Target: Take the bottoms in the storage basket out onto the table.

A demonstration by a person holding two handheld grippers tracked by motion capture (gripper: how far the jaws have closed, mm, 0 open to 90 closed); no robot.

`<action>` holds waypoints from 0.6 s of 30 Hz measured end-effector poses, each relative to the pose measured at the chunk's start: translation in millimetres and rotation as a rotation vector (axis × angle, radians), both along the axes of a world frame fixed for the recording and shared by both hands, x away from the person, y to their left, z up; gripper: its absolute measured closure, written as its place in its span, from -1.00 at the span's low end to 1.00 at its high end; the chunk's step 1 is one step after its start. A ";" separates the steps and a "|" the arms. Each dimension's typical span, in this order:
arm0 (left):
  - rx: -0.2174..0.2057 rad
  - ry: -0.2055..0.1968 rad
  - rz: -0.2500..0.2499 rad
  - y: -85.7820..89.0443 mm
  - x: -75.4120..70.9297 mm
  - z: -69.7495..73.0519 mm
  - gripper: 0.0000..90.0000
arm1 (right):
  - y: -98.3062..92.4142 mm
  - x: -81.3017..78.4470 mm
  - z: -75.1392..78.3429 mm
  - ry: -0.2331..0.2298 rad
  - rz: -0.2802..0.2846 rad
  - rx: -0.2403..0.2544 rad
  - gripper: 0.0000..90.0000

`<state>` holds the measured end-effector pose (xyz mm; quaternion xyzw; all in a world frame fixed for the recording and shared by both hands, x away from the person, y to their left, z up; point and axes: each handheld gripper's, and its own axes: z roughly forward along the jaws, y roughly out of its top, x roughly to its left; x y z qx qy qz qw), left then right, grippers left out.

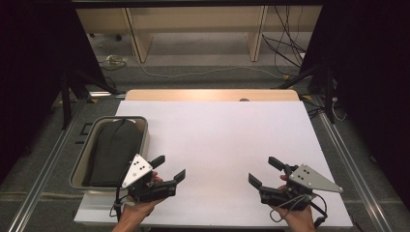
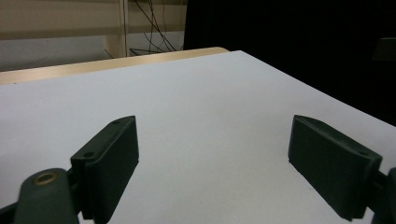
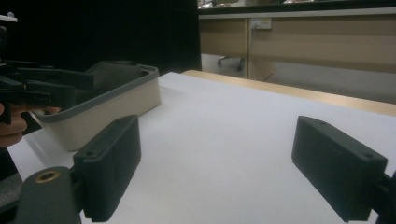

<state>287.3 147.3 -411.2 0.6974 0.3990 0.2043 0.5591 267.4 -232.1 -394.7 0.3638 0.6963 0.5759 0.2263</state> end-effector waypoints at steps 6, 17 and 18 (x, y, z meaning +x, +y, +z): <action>0.004 -0.007 0.009 -0.7 0.8 0.3 -0.64 | -1.0 -0.4 0.3 -0.005 -0.003 -0.001 -0.63; -0.010 0.003 0.027 2.2 6.7 2.8 -0.64 | -1.4 1.7 -1.4 0.010 -0.010 -0.007 -0.61; 0.014 -0.003 0.059 2.7 8.5 4.4 -0.64 | -1.6 1.9 -0.7 0.009 -0.010 -0.004 -0.61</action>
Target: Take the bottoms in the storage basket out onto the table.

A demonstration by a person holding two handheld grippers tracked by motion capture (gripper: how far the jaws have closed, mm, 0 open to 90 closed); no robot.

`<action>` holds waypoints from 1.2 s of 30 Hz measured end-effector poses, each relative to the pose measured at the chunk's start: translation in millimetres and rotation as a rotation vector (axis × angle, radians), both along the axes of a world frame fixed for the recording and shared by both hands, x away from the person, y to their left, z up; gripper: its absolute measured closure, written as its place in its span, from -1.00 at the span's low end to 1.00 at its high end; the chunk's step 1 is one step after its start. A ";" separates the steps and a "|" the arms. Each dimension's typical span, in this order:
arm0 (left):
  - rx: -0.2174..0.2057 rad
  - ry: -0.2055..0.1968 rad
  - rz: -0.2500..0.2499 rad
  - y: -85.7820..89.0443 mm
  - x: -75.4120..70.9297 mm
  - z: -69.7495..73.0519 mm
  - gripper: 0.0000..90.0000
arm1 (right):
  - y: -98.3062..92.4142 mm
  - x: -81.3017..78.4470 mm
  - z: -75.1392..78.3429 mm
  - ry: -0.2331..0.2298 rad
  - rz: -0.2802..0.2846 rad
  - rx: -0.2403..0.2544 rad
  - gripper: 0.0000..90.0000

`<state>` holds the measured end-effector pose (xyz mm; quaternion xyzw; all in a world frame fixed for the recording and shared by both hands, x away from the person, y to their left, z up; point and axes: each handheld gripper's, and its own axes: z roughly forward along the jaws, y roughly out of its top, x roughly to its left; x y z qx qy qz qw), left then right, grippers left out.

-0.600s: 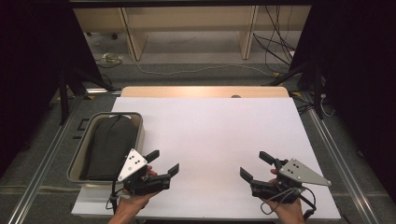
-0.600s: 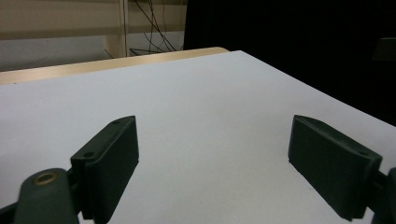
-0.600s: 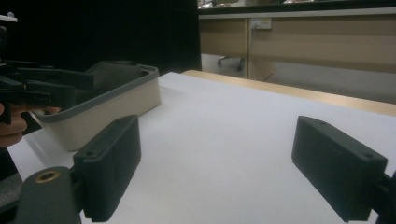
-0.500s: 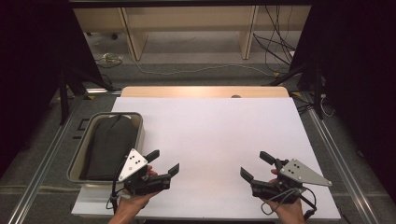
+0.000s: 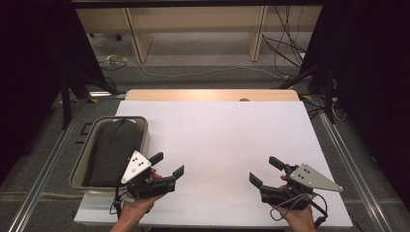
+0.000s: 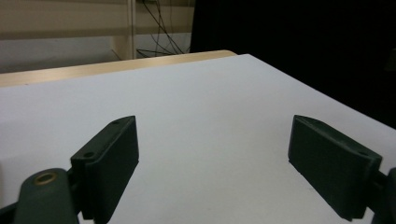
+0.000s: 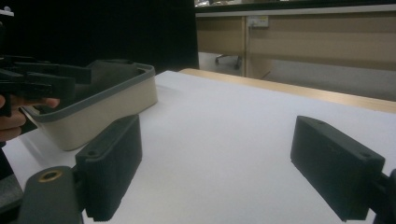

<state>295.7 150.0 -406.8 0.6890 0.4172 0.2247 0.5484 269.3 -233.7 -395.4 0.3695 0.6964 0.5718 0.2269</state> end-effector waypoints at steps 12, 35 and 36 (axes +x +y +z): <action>-0.008 -0.010 0.161 10.6 17.5 11.1 -0.64 | 3.8 -1.7 0.0 -0.013 0.009 -0.021 -0.60; 0.082 0.262 0.266 41.7 100.8 46.2 -0.62 | 2.5 -1.9 1.3 -0.015 0.009 -0.010 -0.60; 0.082 0.262 0.266 41.7 100.8 46.2 -0.62 | 1.9 -1.1 1.1 -0.012 0.008 -0.003 -0.60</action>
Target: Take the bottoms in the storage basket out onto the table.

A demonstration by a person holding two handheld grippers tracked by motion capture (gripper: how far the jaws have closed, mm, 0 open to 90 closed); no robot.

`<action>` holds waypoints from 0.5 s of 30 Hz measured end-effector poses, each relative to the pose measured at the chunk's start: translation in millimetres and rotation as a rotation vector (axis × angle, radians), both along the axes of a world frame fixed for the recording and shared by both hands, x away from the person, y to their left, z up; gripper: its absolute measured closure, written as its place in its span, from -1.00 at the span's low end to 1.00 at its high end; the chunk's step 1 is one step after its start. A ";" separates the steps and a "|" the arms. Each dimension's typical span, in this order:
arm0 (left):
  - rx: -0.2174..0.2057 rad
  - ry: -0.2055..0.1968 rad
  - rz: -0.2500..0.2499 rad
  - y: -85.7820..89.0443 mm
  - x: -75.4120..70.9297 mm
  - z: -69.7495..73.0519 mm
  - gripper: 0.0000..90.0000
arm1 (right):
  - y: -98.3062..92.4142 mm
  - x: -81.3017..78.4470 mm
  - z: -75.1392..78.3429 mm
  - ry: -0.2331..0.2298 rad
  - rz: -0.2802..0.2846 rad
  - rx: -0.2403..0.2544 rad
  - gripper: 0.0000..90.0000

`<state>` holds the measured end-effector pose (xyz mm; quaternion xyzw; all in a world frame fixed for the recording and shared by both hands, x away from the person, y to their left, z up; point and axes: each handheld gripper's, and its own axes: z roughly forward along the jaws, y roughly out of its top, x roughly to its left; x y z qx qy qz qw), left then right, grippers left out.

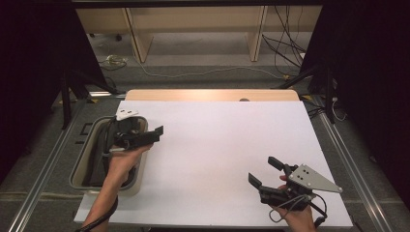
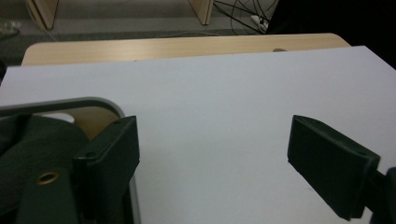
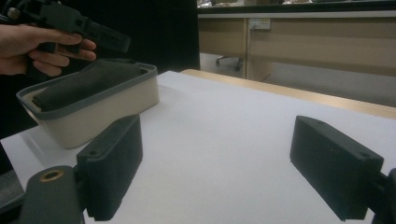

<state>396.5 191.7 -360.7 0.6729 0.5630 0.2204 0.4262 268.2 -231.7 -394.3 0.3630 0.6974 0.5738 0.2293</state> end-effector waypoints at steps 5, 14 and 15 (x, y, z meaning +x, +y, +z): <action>0.034 0.040 0.046 31.3 3.6 -0.6 -0.64 | -0.1 1.2 0.5 0.009 0.003 0.009 -0.60; 0.008 0.075 0.110 75.2 1.6 6.9 -0.63 | 4.2 -1.0 -0.2 -0.001 0.034 -0.020 -0.60; -0.007 0.075 0.132 84.9 -0.8 9.0 -0.63 | 4.1 -1.2 0.0 0.001 0.035 -0.018 -0.60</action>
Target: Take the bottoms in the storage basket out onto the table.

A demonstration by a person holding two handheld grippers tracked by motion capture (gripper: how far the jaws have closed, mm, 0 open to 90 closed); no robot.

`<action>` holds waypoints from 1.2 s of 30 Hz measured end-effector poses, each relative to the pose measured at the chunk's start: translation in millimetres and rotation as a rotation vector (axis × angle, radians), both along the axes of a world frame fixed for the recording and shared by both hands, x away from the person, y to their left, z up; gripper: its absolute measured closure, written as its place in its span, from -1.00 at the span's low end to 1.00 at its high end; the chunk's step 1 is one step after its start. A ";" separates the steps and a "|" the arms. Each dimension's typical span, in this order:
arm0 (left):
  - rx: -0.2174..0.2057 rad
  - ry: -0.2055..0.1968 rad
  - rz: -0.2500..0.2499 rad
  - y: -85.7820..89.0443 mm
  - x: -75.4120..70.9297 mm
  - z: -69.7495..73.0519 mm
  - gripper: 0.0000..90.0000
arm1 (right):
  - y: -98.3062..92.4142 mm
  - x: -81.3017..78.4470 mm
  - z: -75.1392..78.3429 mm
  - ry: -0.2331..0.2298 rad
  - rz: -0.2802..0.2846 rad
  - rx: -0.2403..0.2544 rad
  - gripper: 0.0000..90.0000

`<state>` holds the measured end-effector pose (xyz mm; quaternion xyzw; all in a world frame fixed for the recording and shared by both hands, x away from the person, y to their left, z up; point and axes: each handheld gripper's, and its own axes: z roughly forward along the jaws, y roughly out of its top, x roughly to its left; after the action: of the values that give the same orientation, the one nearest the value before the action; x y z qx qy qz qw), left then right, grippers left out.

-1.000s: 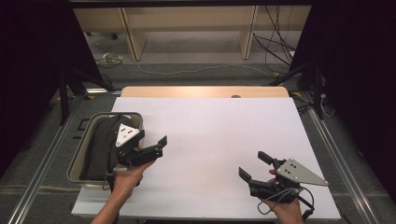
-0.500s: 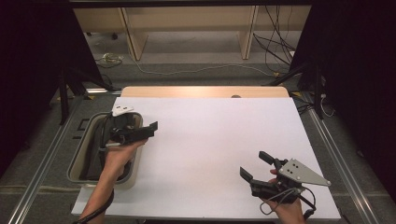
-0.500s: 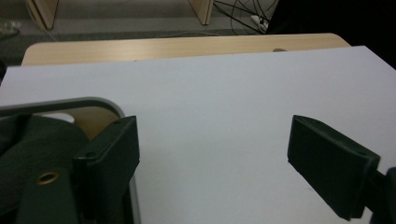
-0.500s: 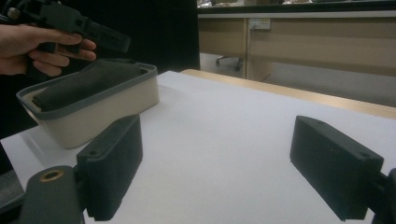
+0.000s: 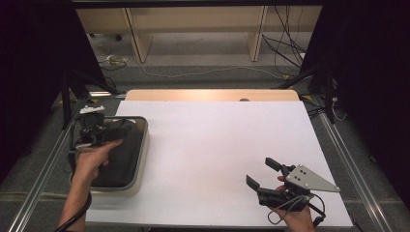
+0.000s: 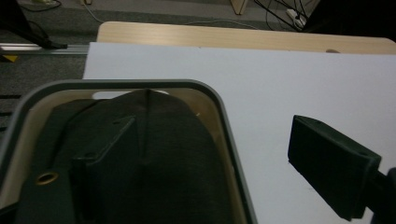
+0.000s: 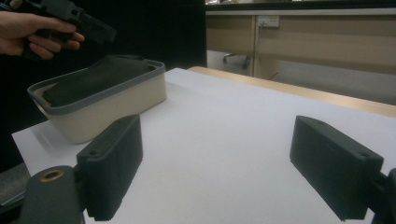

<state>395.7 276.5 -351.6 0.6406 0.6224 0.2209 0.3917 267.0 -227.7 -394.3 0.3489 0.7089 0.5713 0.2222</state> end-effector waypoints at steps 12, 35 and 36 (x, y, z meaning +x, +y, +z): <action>0.053 0.128 0.036 20.4 1.4 -16.6 -0.64 | 1.3 -0.1 -0.2 0.002 0.013 0.001 -0.59; 0.142 0.342 -0.009 9.3 3.1 -56.0 -0.98 | 2.7 -0.7 0.2 0.005 0.038 -0.007 -0.58; 0.143 0.354 -0.020 8.2 3.0 -57.2 -0.98 | 2.8 -0.9 0.4 0.006 0.039 -0.003 -0.58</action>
<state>398.8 284.8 -408.8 0.7018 0.6579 0.1444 0.2319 266.1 -224.9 -393.9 0.3363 0.7170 0.5735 0.2095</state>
